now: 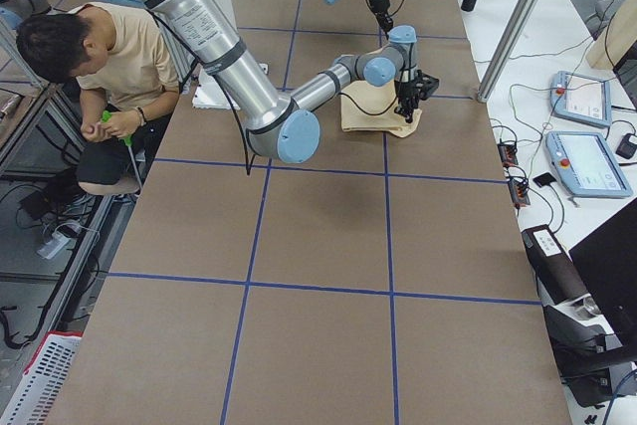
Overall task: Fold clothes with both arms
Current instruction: 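Release the hem and raise both grippers away from the folded shirt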
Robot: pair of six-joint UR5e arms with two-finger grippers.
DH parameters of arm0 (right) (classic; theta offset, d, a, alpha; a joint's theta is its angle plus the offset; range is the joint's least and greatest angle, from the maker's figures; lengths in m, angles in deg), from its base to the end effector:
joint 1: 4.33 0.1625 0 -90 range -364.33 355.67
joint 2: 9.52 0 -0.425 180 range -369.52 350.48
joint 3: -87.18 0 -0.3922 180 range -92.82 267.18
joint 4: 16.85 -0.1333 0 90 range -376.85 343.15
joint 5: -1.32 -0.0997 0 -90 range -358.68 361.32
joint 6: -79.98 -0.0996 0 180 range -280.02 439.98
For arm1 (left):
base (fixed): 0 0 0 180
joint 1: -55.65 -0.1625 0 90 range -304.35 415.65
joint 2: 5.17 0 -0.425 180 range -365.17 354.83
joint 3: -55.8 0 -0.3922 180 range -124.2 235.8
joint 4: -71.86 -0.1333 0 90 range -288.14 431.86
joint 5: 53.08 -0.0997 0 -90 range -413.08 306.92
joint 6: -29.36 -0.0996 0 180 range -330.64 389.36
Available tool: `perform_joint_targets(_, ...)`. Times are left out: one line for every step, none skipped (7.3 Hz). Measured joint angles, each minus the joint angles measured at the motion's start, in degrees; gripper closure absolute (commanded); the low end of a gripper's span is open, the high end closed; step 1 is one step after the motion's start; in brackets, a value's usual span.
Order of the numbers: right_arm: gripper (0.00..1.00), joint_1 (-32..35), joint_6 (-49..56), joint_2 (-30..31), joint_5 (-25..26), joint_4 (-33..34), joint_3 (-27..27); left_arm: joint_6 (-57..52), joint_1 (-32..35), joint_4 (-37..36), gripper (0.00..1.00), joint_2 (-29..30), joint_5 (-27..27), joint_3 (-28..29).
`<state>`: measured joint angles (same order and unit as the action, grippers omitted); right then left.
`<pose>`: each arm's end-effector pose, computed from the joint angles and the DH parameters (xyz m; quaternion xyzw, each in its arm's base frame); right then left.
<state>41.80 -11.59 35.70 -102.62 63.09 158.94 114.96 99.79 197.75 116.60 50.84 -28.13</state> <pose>-0.4672 -0.6438 0.3071 0.0116 -0.3321 0.3462 0.8773 0.4331 -0.5727 0.3120 0.1140 0.5061 -0.2315 0.8230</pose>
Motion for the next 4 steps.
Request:
perform_joint_targets(1.00, 0.00, 0.61, -1.08, 0.11, -1.41, -2.74, -0.01, 0.03, 2.36, 0.96, 0.78, -0.95, 2.97)
perform_joint_targets(1.00, -0.07, 0.98, -2.15, 0.29, -2.04, -4.91, -0.05, 0.05, 3.90, 0.93, 1.73, -1.58, 5.45)
perform_joint_targets(1.00, -0.15, 1.42, -2.84, 0.59, -2.53, -6.37, -0.07, 0.06, 4.87, 0.85, 2.48, -2.00, 7.20)
perform_joint_targets(0.57, -0.23, 1.97, -3.19, 0.85, -3.24, -7.43, -0.08, 0.06, 5.90, 0.70, 2.84, -2.47, 8.52)
